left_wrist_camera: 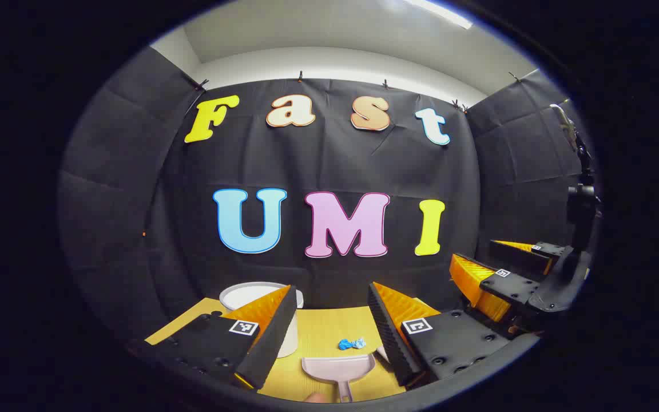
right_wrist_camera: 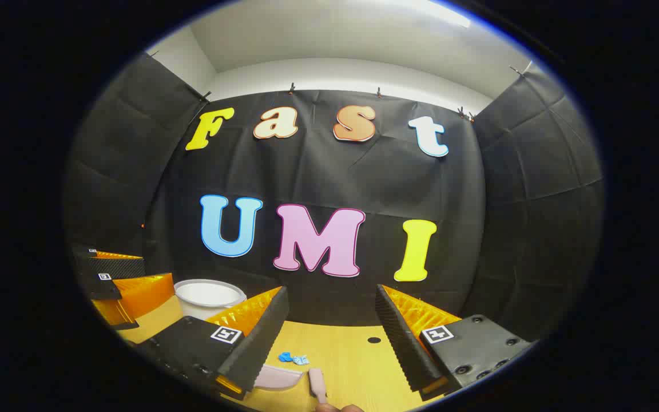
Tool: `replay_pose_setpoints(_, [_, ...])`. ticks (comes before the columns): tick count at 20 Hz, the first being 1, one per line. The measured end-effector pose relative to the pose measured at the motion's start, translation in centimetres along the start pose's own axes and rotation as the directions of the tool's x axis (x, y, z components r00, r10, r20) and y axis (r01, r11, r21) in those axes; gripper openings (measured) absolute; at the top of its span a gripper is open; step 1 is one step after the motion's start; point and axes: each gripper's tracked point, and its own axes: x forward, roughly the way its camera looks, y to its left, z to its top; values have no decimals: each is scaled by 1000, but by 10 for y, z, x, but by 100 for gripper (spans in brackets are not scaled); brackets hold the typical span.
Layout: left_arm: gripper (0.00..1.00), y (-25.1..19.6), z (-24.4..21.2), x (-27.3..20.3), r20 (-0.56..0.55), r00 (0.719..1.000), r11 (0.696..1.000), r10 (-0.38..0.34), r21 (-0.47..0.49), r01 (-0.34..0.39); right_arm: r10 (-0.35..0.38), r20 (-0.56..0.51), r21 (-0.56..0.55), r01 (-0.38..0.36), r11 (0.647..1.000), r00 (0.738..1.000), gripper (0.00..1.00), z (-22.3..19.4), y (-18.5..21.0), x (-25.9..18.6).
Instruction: Pick up the small broom and dustpan from the desktop, sweep the trash into the dustpan with the broom, and then empty the trash into the garbage bin.
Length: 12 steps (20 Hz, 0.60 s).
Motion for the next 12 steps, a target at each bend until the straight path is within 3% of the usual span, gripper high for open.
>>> replay_pose_setpoints(7, [74, -1, -9, 14, -22, 1000, 1000, 9, -23, -10, 60, 68, -9, -59, 998, 996, 96, 7, 7, 8])
replay_pose_setpoints(10, [74, 1, -13, 20, -35, 999, 1000, 15, -27, -16, -13, 94, -7, 13, 1000, 995, 98, 12, -13, 13])
replay_pose_setpoints(12, [74, 0, -17, 21, -46, 999, 999, 14, -35, -15, -16, 94, -25, 19, 1000, 995, 96, 8, -12, 17])
